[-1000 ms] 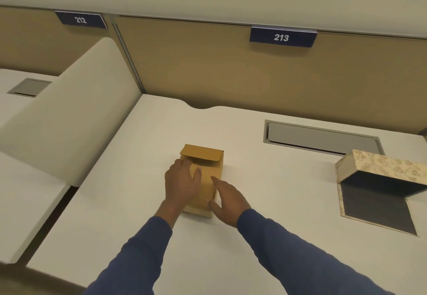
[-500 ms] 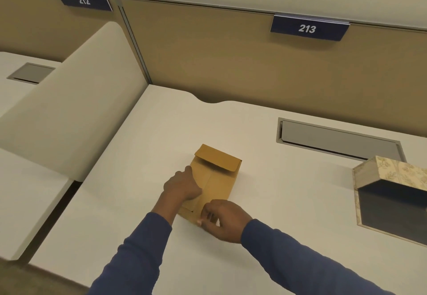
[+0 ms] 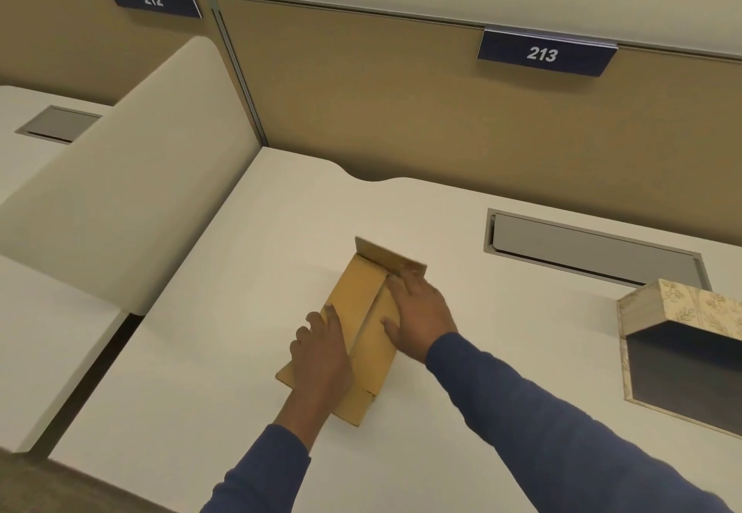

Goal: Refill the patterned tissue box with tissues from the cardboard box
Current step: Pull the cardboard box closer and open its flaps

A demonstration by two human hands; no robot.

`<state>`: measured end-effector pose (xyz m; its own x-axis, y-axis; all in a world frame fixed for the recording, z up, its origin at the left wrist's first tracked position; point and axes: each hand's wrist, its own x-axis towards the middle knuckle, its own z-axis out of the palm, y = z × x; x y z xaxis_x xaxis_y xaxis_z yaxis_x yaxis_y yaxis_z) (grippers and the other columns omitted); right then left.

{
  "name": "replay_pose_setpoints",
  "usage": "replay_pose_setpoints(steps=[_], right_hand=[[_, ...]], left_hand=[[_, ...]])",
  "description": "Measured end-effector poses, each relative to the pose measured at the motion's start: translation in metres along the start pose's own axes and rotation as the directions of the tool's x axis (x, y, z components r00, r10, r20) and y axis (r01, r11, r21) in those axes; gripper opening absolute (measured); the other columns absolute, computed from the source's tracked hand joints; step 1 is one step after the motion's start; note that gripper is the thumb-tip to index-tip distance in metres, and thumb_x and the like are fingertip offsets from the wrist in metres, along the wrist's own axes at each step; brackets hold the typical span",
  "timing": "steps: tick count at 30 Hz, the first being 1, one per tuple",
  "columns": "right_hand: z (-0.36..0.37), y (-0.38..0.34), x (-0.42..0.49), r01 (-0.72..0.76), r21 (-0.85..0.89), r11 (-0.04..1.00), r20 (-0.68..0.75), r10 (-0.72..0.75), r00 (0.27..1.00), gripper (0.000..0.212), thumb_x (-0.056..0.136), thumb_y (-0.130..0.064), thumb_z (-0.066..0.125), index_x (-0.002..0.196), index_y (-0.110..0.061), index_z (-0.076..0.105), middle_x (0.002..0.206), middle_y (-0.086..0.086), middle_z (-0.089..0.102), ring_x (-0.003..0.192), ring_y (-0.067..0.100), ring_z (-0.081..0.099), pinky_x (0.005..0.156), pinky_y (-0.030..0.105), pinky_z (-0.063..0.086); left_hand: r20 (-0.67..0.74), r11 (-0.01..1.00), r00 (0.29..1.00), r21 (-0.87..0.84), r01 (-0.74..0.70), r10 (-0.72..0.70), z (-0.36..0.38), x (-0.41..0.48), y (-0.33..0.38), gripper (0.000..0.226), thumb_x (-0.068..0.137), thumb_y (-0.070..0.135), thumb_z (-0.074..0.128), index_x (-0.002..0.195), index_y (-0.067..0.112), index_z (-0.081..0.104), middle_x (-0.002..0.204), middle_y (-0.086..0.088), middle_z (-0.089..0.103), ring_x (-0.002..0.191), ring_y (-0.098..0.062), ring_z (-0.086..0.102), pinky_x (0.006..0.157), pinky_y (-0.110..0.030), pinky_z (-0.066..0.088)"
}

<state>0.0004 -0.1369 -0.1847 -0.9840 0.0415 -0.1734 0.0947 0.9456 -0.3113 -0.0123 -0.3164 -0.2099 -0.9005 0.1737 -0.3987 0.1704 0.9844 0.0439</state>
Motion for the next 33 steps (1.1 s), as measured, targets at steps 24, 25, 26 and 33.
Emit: replay_pose_setpoints(steps=[24,25,26,33], right_hand=[[0.021,-0.013,0.018,0.377,-0.313,0.872,0.278,-0.296,0.914,0.050,0.099,-0.051,0.041,0.137,-0.020,0.052,0.147,0.013,0.048,0.146,0.036,0.026,0.122,0.057,0.003],[0.017,-0.012,0.018,0.381,-0.295,0.876,0.254,-0.312,0.916,0.049,0.099,-0.051,0.041,0.134,-0.019,0.054,0.143,0.013,0.052,0.144,0.036,0.030,0.122,0.057,0.004],[0.013,-0.011,0.018,0.383,-0.278,0.881,0.214,-0.332,0.919,0.048,0.099,-0.052,0.041,0.128,-0.017,0.057,0.136,0.013,0.057,0.140,0.035,0.036,0.122,0.056,0.006],[-0.020,0.011,-0.004,0.098,-0.291,0.952,-0.038,-0.114,0.993,0.057,0.094,-0.064,0.032,0.090,-0.018,0.066,0.090,0.003,0.070,0.099,0.029,0.062,0.114,0.054,0.025]], left_hand=[[-0.421,0.736,0.842,-0.675,-0.043,-0.338,0.025,-0.009,-0.040,0.055,0.098,0.003,0.052,0.146,0.030,0.049,0.153,-0.009,0.031,0.108,-0.029,0.059,0.088,-0.039,0.052],[-0.389,0.769,0.856,-0.639,0.014,-0.339,0.028,-0.008,-0.038,0.050,0.098,0.007,0.055,0.143,0.028,0.054,0.157,-0.011,0.027,0.122,-0.036,0.053,0.098,-0.048,0.047],[-0.361,0.806,0.868,-0.587,0.073,-0.342,0.030,-0.008,-0.036,0.047,0.097,0.014,0.058,0.142,0.025,0.055,0.160,-0.014,0.025,0.131,-0.039,0.045,0.105,-0.054,0.040],[-0.179,0.945,0.958,-0.281,0.169,-0.225,0.052,-0.013,-0.028,0.079,0.098,0.056,0.043,0.160,0.013,0.018,0.168,-0.018,0.015,0.154,-0.039,0.013,0.123,-0.057,0.014]])
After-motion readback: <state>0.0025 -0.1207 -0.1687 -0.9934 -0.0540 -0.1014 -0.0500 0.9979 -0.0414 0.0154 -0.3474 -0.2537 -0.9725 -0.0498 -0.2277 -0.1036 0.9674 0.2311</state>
